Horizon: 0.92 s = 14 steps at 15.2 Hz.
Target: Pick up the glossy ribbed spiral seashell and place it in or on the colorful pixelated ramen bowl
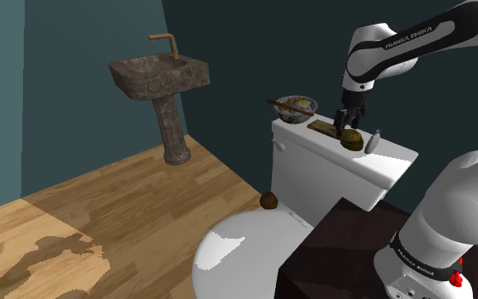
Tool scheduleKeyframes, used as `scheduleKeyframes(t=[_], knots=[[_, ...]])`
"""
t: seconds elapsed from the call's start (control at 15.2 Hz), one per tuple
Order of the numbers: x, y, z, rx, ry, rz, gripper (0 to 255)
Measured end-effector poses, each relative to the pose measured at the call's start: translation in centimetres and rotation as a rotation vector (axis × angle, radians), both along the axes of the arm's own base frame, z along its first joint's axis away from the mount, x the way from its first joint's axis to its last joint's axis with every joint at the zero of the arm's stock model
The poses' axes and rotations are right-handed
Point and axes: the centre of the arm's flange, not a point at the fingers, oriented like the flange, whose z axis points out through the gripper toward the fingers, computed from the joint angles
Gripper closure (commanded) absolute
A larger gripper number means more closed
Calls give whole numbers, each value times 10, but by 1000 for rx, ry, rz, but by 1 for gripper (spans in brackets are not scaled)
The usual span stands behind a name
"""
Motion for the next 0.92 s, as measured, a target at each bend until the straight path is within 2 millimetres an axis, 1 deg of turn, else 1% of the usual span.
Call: scheduleKeyframes(t=[0.13,0.46,0.53,0.66,0.92], knots=[[0,0,-7,-1,-2,0,0],[-1,0,-9,0,-1,0,0],[-1,0,-9,0,-1,0,255],[0,-5,-4,-28,-5,10,255],[4,-7,0,-20,-14,1,255]])
